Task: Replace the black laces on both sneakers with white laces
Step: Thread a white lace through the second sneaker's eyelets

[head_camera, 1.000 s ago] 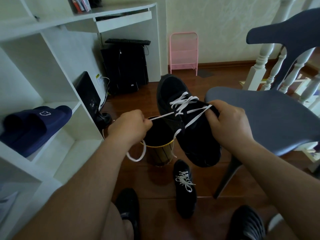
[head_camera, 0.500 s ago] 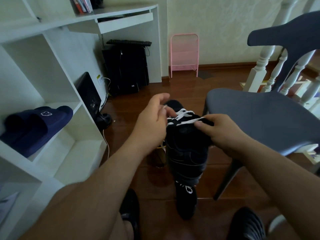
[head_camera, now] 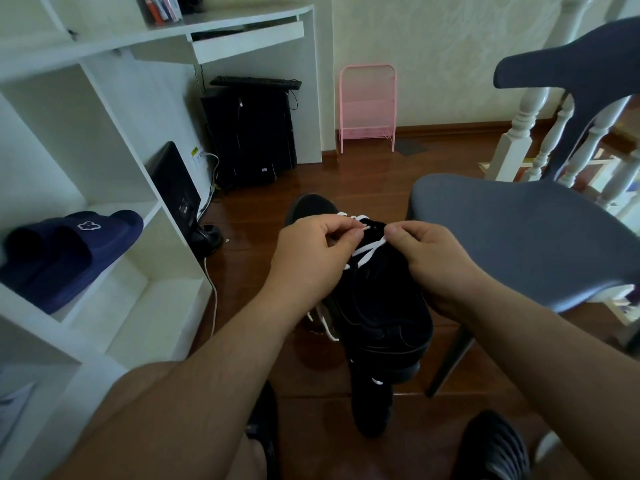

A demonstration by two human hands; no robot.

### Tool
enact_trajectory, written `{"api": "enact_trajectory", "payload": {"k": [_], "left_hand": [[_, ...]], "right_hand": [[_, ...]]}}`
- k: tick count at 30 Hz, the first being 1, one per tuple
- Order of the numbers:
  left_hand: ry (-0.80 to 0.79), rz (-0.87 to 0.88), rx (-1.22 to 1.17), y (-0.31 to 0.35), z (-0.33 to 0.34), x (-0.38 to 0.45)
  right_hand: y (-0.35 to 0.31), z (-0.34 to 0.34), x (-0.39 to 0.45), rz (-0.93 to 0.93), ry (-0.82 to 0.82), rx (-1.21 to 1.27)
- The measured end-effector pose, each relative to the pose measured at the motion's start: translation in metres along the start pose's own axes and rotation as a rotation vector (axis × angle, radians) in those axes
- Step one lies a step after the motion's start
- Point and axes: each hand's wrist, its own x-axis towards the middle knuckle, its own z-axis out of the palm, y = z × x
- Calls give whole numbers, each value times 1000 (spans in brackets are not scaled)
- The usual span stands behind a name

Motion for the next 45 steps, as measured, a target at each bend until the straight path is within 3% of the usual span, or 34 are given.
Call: {"api": "enact_trajectory", "payload": {"k": [5,16,27,33,42,45], "left_hand": [[8,64,118,0,4,-1],[118,64,46,5,7,-4],[199,200,224,11,18,-3],[94,175,219,10,17,-1],[168,198,505,3,9,4],[-35,130,285,3,6,8]], "right_hand": [[-3,1,-5,-103,-1,-175],[-6,0,-7,-296,68,-513],[-3,0,-8,-587,168,-896],[-1,-2,-9,-641,99,-997],[-4,0,-4,-748,56,-1113],[-2,-5,-4,-706,86,-1065]]}}
